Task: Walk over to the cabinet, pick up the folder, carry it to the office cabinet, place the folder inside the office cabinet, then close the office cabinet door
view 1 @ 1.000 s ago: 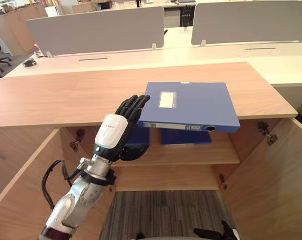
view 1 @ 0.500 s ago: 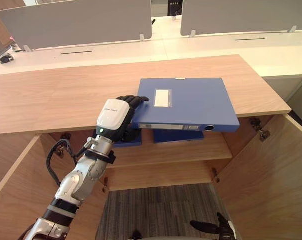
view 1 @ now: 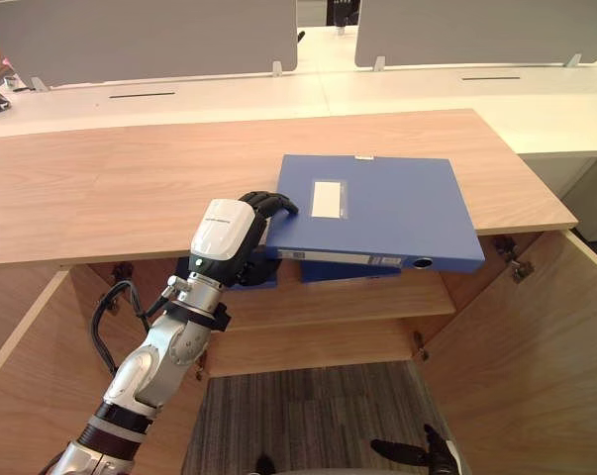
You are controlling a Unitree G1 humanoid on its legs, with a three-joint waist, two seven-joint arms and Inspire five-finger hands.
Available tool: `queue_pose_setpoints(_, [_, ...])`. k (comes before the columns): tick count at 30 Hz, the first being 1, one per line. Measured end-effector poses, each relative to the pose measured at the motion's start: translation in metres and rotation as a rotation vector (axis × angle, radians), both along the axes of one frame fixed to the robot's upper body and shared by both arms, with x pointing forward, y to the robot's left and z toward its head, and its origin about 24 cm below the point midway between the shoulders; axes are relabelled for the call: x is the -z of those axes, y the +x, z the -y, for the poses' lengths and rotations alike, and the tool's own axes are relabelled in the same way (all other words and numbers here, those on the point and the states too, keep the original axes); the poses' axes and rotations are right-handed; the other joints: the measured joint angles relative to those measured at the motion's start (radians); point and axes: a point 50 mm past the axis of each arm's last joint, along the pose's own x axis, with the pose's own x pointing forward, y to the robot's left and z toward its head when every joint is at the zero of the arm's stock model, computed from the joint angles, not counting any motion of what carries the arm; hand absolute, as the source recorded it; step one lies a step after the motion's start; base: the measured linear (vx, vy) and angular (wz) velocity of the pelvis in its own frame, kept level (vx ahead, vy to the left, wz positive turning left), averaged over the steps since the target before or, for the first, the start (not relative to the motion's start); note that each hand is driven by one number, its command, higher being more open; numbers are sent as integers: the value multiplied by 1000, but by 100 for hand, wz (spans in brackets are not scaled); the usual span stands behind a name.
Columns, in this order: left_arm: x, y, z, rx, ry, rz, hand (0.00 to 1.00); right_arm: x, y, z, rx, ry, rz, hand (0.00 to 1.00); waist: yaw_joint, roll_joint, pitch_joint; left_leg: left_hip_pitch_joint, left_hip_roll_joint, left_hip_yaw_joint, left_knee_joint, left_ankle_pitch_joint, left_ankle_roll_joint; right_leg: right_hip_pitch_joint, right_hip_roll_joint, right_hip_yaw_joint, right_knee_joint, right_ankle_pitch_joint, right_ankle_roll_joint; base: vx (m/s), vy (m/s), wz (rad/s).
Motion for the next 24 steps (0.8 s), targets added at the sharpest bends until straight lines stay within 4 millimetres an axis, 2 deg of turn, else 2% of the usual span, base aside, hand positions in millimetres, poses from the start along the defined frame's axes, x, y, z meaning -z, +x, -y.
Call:
queue_pose_setpoints(4, [0, -3, -2, 1, -19, -15, 0, -1, 5, -1, -15, 0, 7, 100, -1, 1, -4, 1, 2, 0, 0, 0, 0, 0, 2, 0, 3, 0, 0, 3, -29, 0])
queue_pose_setpoints(5, [2, -4, -2, -1, -20, -26, 100, 0, 5, -2, -25, -1, 4, 100, -3, 2, -13, 1, 3, 0, 3, 0, 0, -1, 2, 0, 5, 0, 0, 18, -33, -2])
queue_pose_setpoints(10, [8, -8, -7, -5, -122, -88, 100, 0, 5, -3, -39, -3, 2, 100, -3, 1, -31, 11, 11, 3, 5, 0, 0, -2, 8, 1, 25, 2, 1, 8, -36, -2])
queue_pose_setpoints(12, [14, -22, 6, 52, -244, -141, 100, 0, 5, -2, -38, -3, 0, 100, -1, 2, -31, 11, 20, 3, 5, 1, -1, -4, 16, 2, 25, 16, -3, -16, -15, 1])
queue_pose_setpoints(14, [23, -29, 20, 87, -287, -173, 100, -1, 7, -3, -40, -2, 6, 100, 0, 3, -31, 10, 26, 4, 5, 1, -1, -6, 21, 4, 25, 29, -2, -72, -6, -6])
queue_pose_setpoints(19, [37, -40, 34, 134, -256, -236, 100, -2, 16, -6, -40, 4, 32, 100, -6, 5, -29, 9, 25, 32, -1, 6, 6, -20, 14, 22, 17, 32, -1, -135, -7, -21])
queue_pose_setpoints(21, [38, -41, 37, 133, -250, -234, 100, -2, 15, -4, -31, 0, 29, 100, -7, 9, -26, 7, 24, 36, -1, 10, 6, -25, 12, 24, 16, 32, 2, -135, 0, -9])
queue_pose_setpoints(24, [39, -43, 40, 132, -242, -224, 100, 0, 0, 2, -19, -17, -9, 100, -7, 16, -22, 6, 24, 20, -2, 14, 1, -26, 12, 20, 16, 19, 9, -141, 2, 5])
